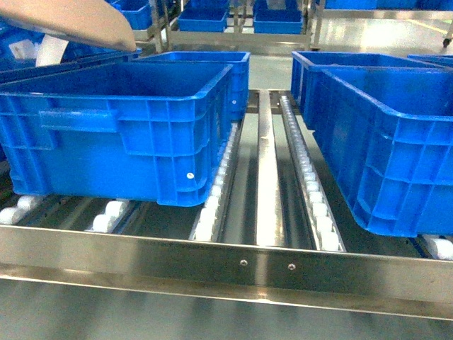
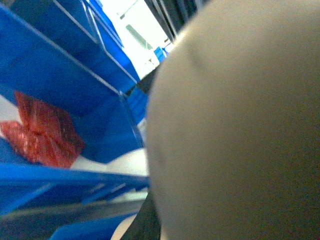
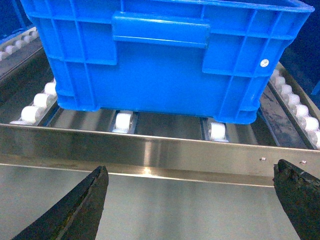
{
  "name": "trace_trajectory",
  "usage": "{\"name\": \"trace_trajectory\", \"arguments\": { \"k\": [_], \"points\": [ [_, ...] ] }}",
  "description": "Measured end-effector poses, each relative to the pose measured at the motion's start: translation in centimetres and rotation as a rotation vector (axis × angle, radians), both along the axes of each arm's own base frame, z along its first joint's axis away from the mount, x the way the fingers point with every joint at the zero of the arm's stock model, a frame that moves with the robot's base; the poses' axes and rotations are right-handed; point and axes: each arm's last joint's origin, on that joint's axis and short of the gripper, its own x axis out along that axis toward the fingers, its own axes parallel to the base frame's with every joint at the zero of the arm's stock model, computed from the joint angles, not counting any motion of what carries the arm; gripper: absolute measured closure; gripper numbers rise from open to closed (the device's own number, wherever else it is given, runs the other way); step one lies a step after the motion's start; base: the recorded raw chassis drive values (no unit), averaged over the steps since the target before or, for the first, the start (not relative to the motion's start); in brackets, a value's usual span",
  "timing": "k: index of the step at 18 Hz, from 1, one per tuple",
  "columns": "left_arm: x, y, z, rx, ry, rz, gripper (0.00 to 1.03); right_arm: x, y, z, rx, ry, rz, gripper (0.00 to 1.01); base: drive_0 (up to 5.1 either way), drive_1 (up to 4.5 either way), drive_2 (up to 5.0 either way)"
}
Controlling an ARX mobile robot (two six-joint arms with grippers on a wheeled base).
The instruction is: Place part in tray to right shelf
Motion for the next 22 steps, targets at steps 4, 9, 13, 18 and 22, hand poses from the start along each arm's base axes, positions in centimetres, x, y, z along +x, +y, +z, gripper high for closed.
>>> {"name": "trace_trajectory", "arguments": {
  "k": [4, 9, 13, 18, 22],
  "points": [
    [1.5, -0.6, 0.2, 0.116, 0.098, 0.014, 0.90, 0.0, 0.0, 0.0, 0.000, 0.000, 0.000, 0.03, 0.0, 0.00, 0.0],
    [1.7, -0.7, 0.3, 0.162, 0.119, -0.001, 0.90, 0.0, 0.0, 0.0, 0.000, 0.000, 0.000, 0.03, 0.0, 0.00, 0.0],
    [-2.4, -2.3, 1.5, 0.127, -0.030, -0.153, 0.90, 0.0, 0.0, 0.0, 0.000, 0.000, 0.000, 0.03, 0.0, 0.00, 0.0],
    [-16.3, -7.0, -6.7, 0.179, -0.045, -0.345, 0.90, 0.0, 0.0, 0.0, -0.001, -0.001, 0.000, 0.03, 0.0, 0.00, 0.0],
    [-19.8, -2.0, -12.4, 0.841, 0.463, -0.739, 0.90, -0.8, 4.2, 1.7, 0.097, -0.328, 0.031, 0.70, 0.0, 0.00, 0.0]
  ]
}}
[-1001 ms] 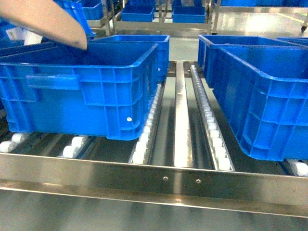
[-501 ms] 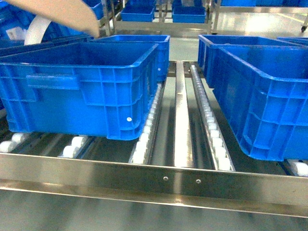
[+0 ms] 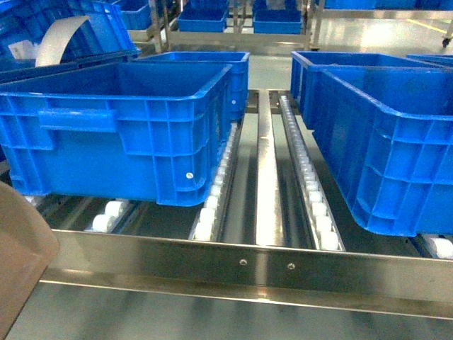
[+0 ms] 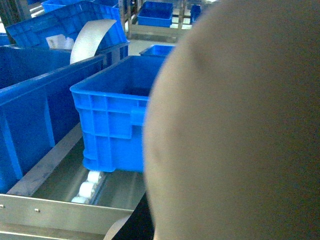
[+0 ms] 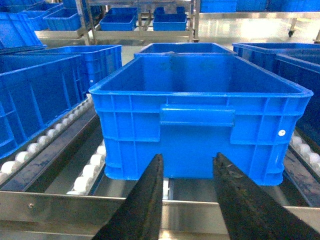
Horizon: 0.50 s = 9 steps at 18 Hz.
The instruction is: Place part in tray to right shelf
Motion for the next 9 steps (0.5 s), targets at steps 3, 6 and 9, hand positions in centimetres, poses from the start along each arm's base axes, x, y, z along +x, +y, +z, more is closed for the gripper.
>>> {"name": "trace_trajectory", "arguments": {
  "k": [3, 6, 9],
  "points": [
    [-0.4, 0.4, 0.0, 0.002, -0.022, -0.001, 0.90, -0.2, 0.5, 0.2, 0.001, -0.015, 0.005, 0.81, 0.0, 0.00, 0.0],
    [-0.8, 0.8, 0.1, 0.001, -0.051, 0.005, 0.90, -0.4, 0.9, 0.4, -0.002, -0.030, 0.006, 0.92, 0.0, 0.00, 0.0],
    [-1.1, 1.2, -0.2, 0.001, -0.058, 0.010, 0.90, -0.5, 1.3, 0.3, 0.004, -0.024, 0.006, 0.99, 0.0, 0.00, 0.0]
  ]
}}
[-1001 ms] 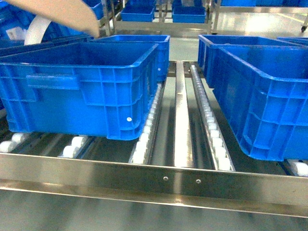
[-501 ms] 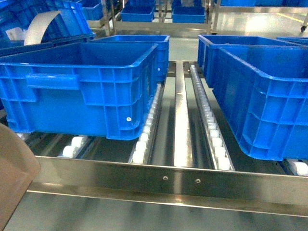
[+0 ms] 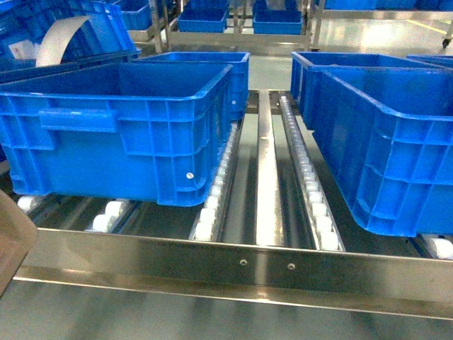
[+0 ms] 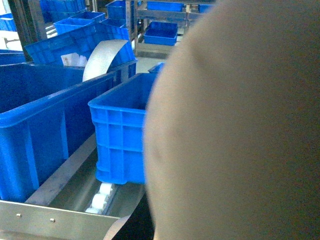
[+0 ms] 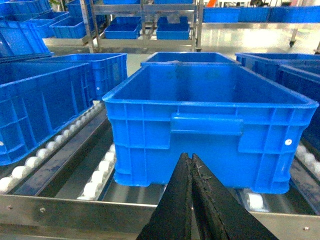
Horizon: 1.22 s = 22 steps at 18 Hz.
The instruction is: Place part in tray to right shelf
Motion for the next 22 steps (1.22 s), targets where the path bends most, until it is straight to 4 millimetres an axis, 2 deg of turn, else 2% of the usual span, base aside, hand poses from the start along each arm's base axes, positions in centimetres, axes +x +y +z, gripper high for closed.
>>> {"name": "trace_trajectory", "arguments": {
  "k": [2, 3, 10, 11, 15, 22],
  "points": [
    [-0.2, 0.1, -0.4, 0.001, 0.007, -0.002, 0.90, -0.1, 0.2, -0.1, 0.001, 0.006, -0.003, 0.99, 0.0, 0.00, 0.0],
    [-0.6, 0.5, -1.4, 0.004, 0.032, -0.007, 0.90, -0.3, 0.6, 0.0, 0.000, -0.002, -0.002, 0.99, 0.0, 0.00, 0.0],
    [-1.2, 1.0, -1.9, 0.003, 0.022, -0.017, 0.90, -0.5, 1.1, -0.1, 0.002, 0.002, -0.003, 0.99, 0.0, 0.00, 0.0],
    [-1.8, 2.0, -2.4, 0.004, 0.016, 0.006, 0.90, -1.4, 2.2, -0.7, 0.006, 0.049, 0.021, 0.99, 0.0, 0.00, 0.0],
    [-2.6, 1.9, -3.3, 0.004, -0.006, -0.009, 0.90, -1.7, 2.1, -0.4, 0.008, 0.009, -0.006, 0.99, 0.0, 0.00, 0.0],
    [-3.2, 1.9, -3.4, 0.004, 0.000, -0.010, 0.90, -1.7, 2.1, -0.3, 0.009, 0.008, -0.006, 0.99, 0.0, 0.00, 0.0]
  ]
}}
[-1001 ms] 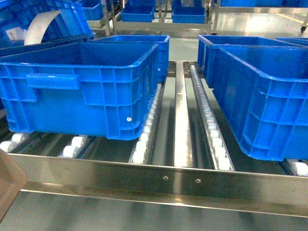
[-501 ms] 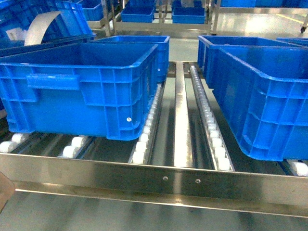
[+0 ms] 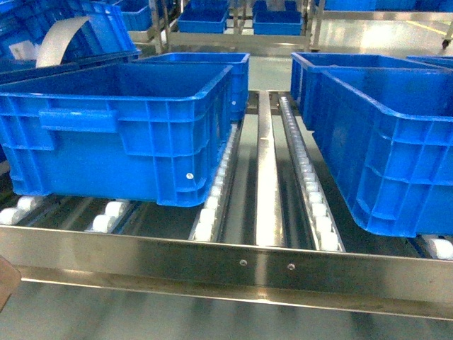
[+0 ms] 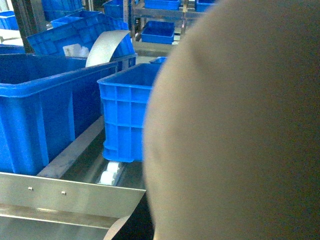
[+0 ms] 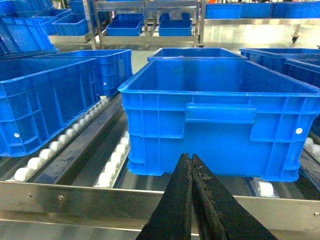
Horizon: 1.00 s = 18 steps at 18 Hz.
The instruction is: Place part in tray to right shelf
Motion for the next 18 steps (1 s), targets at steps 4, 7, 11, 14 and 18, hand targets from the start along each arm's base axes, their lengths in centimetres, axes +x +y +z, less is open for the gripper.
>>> {"name": "trace_trajectory", "arguments": {
  "k": [4, 7, 11, 14, 18],
  "points": [
    [-1.1, 0.0, -0.6, -0.001, 0.046, 0.000, 0.90, 0.0, 0.0, 0.0, 0.000, 0.000, 0.000, 0.99, 0.0, 0.00, 0.0],
    [-1.2, 0.0, -0.4, 0.000, 0.014, 0.000, 0.90, 0.0, 0.0, 0.0, 0.000, 0.002, -0.001, 0.99, 0.0, 0.00, 0.0],
    [-1.2, 0.0, -0.2, 0.000, 0.001, 0.001, 0.90, 0.0, 0.0, 0.0, 0.000, -0.001, 0.000, 0.99, 0.0, 0.00, 0.0],
    [-1.2, 0.0, -0.3, 0.000, 0.007, 0.000, 0.90, 0.0, 0.0, 0.0, 0.000, 0.000, 0.000, 0.85, 0.0, 0.00, 0.0],
    [-1.2, 0.0, -0.3, 0.000, 0.007, 0.000, 0.90, 0.0, 0.0, 0.0, 0.000, 0.000, 0.000, 0.28, 0.0, 0.00, 0.0]
  ]
}}
